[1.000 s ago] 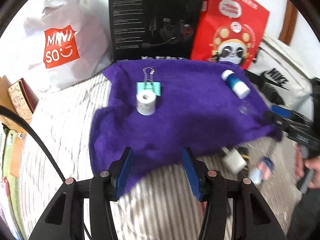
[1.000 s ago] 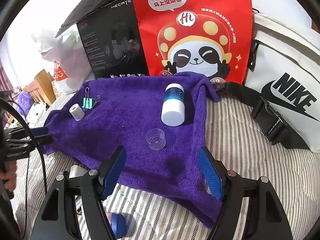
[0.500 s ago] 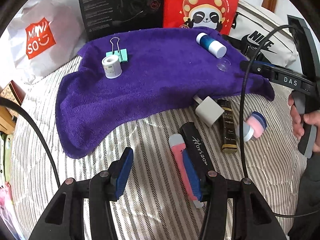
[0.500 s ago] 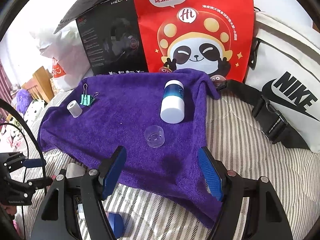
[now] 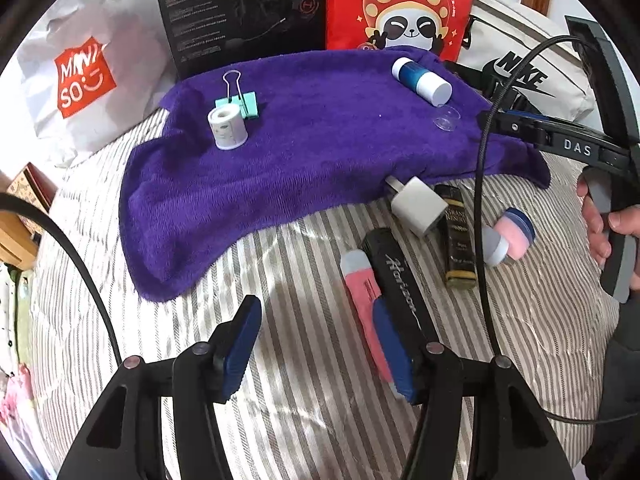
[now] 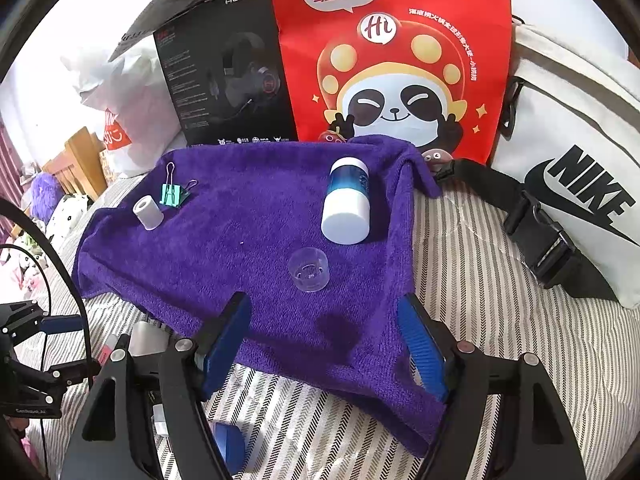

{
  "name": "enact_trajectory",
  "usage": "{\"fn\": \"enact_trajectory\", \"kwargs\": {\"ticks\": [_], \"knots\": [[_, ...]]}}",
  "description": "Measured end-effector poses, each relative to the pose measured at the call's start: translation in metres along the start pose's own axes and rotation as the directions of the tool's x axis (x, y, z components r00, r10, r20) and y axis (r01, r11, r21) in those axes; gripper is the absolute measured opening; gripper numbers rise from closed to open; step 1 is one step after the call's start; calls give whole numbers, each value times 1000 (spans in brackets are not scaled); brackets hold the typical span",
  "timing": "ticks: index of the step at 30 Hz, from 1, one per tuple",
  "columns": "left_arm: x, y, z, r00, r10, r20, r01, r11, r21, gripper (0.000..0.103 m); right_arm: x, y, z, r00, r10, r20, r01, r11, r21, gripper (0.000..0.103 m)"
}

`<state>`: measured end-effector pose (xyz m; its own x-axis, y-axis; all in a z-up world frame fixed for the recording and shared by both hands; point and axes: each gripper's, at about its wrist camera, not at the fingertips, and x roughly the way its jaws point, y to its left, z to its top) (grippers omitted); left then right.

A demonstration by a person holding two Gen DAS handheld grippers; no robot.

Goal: Organize rigid objects
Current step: 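Lower the left gripper onto the pink highlighter and close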

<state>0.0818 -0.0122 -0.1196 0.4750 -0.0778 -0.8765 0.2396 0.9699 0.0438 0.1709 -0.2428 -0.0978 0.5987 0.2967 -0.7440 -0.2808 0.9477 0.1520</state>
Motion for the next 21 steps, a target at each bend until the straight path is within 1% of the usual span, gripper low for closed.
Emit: {"fn": "enact_trajectory", "kwargs": {"ticks": [4, 5, 7, 9, 12, 16, 18, 19, 20, 21], "knots": [[1, -8, 1, 1000, -21, -2, 21, 1000, 16, 56, 0, 0, 0, 1000, -3, -2, 3, 1000, -4, 75], [4, -12, 2, 1000, -21, -15, 21, 1000, 20, 56, 0, 0, 0, 1000, -4, -2, 4, 1000, -6, 75], [11, -19, 2, 999, 11, -35, -10, 999, 38, 57, 1, 0, 0, 1000, -4, -3, 4, 1000, -9, 75], [10, -21, 0, 999, 32, -18, -31, 998, 53, 57, 1, -1, 0, 1000, -1, -4, 1, 1000, -6, 75], [9, -15, -3, 999, 34, -25, -33, 998, 57, 57, 1, -4, -1, 1000, -1, -7, 1, 1000, 0, 75], [5, 0, -8, 998, 59, -25, -58, 998, 38, 57, 1, -4, -1, 1000, -1, -10, 1, 1000, 5, 76], [5, 5, -9, 999, 33, -19, -32, 999, 25, 54, 0, -4, -1, 1000, -1, -8, 1, 1000, 4, 75], [5, 5, -9, 1000, 22, -14, -21, 999, 31, 50, 0, -3, -1, 1000, 0, -8, 0, 1000, 3, 75], [5, 3, -9, 1000, 8, -3, -8, 999, 49, 44, 0, -3, -1, 1000, 0, -7, 0, 1000, 2, 76], [5, 0, -10, 1000, -6, 7, 5, 998, 64, 41, 0, -2, -1, 1000, 0, -8, 0, 1000, 0, 75]]}}
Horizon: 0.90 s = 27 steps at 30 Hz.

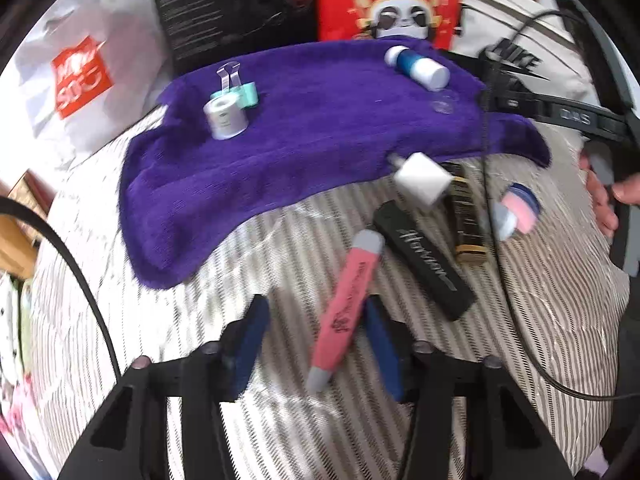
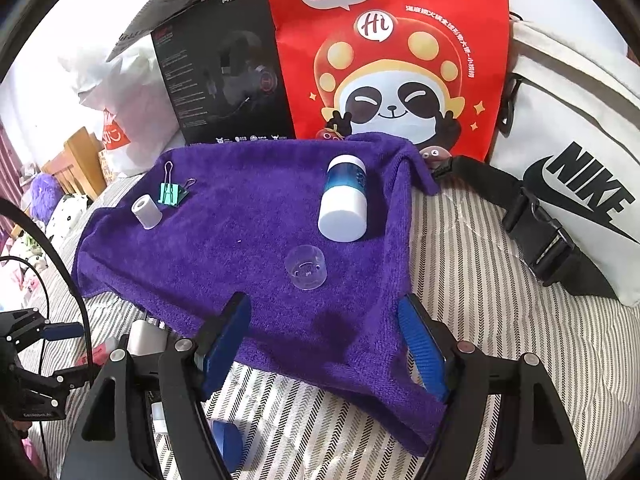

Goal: Organize rigid objects
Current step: 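Lower the left gripper onto the pink highlighter and close, then grasp the pink-and-blue round jar with the right gripper while the left holds the highlighter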

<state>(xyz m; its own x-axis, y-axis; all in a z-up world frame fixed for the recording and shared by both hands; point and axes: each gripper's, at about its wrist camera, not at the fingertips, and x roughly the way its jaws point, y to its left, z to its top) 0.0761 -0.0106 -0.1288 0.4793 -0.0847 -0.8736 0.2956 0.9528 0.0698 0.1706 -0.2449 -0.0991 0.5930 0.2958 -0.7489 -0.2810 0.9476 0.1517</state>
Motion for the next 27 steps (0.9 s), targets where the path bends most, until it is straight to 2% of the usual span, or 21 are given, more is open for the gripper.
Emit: {"fn": "enact_trajectory", "kwargs": {"ticks": [4, 15, 19, 22, 27], "knots": [[-1, -6, 0, 997, -74, 26, 72, 996, 52, 18, 2, 1, 0, 1000, -2, -7, 2, 1000, -7, 75], [1, -6, 2, 996, -78, 38, 76, 996, 54, 18, 4, 0, -1, 1000, -7, -14, 7, 1000, -12, 76], [3, 7, 7, 993, -116, 33, 116, 993, -2, 16, 3, 1, -1, 1000, -13, -12, 13, 1000, -21, 75], [3, 19, 5, 999, -19, 30, 20, 1000, -20, 16, 1, 0, 0, 1000, 2, -9, -2, 1000, -3, 75], [0, 42, -4, 1000, 18, 19, -17, 998, -65, 16, -15, 4, 1, 1000, 16, -10, -16, 1000, 0, 75]]}}
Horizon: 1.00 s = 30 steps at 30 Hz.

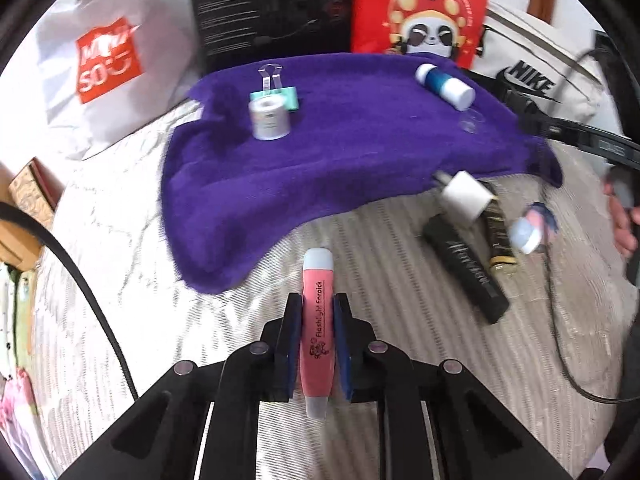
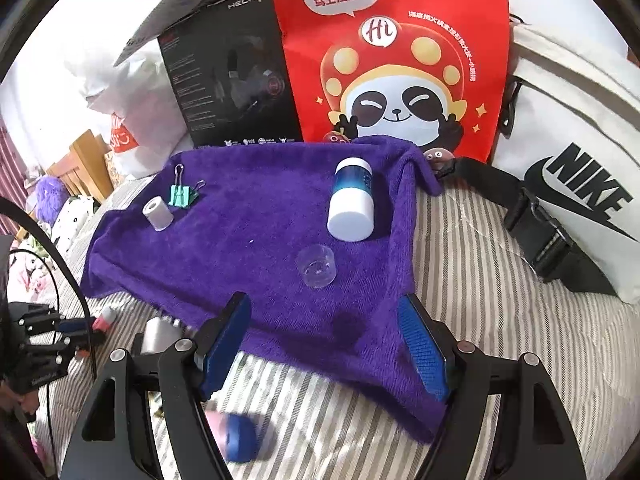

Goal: Organize rigid objects
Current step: 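Grasp the pink-and-blue round jar with the right gripper while the left holds the highlighter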

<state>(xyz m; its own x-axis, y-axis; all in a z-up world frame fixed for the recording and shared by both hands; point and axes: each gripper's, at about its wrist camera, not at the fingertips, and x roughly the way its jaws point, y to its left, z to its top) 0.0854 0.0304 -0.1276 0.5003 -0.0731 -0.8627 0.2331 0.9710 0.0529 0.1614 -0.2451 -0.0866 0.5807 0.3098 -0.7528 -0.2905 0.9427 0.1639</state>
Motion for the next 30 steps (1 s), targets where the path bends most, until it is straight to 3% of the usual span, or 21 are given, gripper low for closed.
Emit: {"fn": "enact_trajectory", "kwargs": {"ticks": [7, 13, 18, 25, 27, 30], "knots": [[3, 1, -2, 999, -6, 37, 7, 1000, -16, 16, -29, 32, -30, 999, -41, -26, 39, 996, -81, 75], [3, 3, -1, 998, -24, 52, 25, 999, -27, 16, -22, 47, -63, 993, -66, -98, 56, 993, -100, 74], [0, 4, -5, 998, -28, 60, 29, 999, -32, 16, -19, 56, -70, 993, -58, -104, 46, 992, -113, 72], [-1, 4, -6, 998, -27, 65, 29, 999, -33, 16, -16, 65, -75, 991, -91, -101, 74, 984, -161, 63], [-1, 4, -6, 998, -26, 65, 28, 999, -32, 16, -15, 64, -75, 988, -109, -109, 89, 981, -173, 56], [-1, 4, -7, 997, -26, 67, 28, 999, -33, 16, -12, 63, -76, 984, -119, -132, 93, 978, -189, 55]]}}
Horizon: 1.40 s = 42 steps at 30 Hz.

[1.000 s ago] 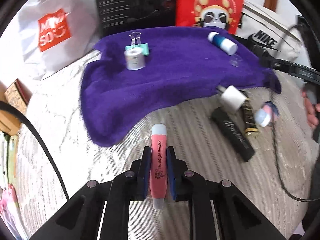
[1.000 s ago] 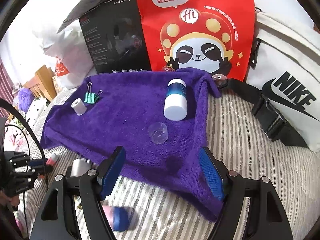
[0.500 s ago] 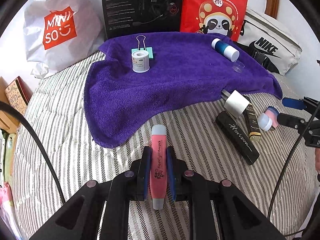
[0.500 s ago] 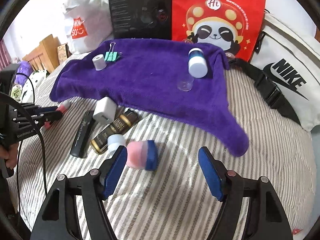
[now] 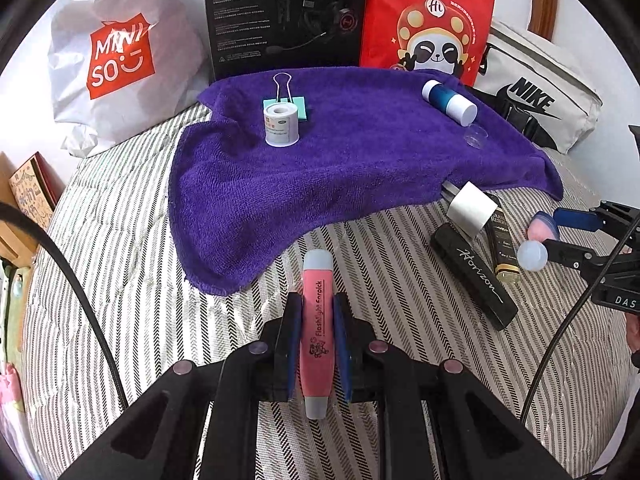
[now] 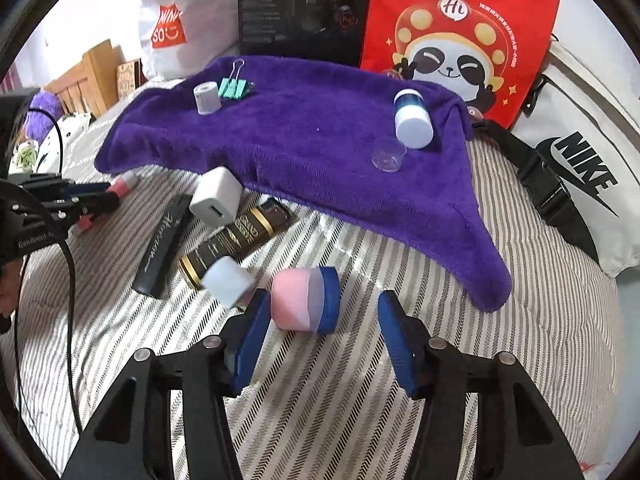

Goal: Organize rigid objects
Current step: 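Grasp the pink-and-blue round jar with the right gripper while the left holds the highlighter, then carry the jar and highlighter onto the towel and open both grippers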

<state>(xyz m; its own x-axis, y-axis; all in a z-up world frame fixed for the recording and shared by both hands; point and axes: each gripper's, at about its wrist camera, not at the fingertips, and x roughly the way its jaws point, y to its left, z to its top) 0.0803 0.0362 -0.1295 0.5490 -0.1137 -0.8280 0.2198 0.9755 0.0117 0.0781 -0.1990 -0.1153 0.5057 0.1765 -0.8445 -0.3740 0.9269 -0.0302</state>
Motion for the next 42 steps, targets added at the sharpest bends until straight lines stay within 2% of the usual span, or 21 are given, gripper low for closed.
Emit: {"fn": "enact_trajectory", "kwargs": {"ticks": [5, 7, 8, 9, 12, 17, 25, 32, 38, 42], "knots": [[0, -1, 0, 1000, 4, 0, -4, 1000, 2, 16, 8, 3, 0, 1000, -7, -7, 7, 1000, -19, 53], [0, -2, 0, 1000, 4, 0, -4, 1000, 0, 16, 10, 4, 1, 1000, 2, 14, -2, 1000, -18, 48], [0, -1, 0, 1000, 4, -1, -4, 1000, 1, 16, 10, 4, 1, 1000, 10, 19, -9, 1000, -19, 37], [0, -1, 0, 1000, 4, 0, -4, 1000, 1, 16, 10, 4, 1, 999, 22, 25, -22, 1000, -17, 35], [0, -1, 1, 1000, 5, -1, -5, 1000, -1, 16, 8, 3, 0, 1000, -22, 16, 23, 999, -24, 35], [0, -2, 0, 1000, 9, 2, -9, 1000, -2, 16, 5, -8, -7, 999, -36, 1, 36, 999, 3, 35], [0, -2, 1, 1000, 6, -2, -6, 1000, 3, 16, 6, -18, -14, 999, 15, 40, -18, 996, 84, 36], [2, 1, 3, 1000, -12, -10, 12, 1000, -4, 16, 7, -18, -14, 999, 19, 37, -22, 996, 83, 36], [1, 17, 3, 993, -114, -9, 113, 991, -70, 16, 6, -18, -14, 999, 22, 39, -26, 996, 85, 37], [3, 8, 5, 997, -75, -25, 74, 997, -28, 16, 6, -18, -15, 999, 22, 49, -26, 996, 88, 37]]}}
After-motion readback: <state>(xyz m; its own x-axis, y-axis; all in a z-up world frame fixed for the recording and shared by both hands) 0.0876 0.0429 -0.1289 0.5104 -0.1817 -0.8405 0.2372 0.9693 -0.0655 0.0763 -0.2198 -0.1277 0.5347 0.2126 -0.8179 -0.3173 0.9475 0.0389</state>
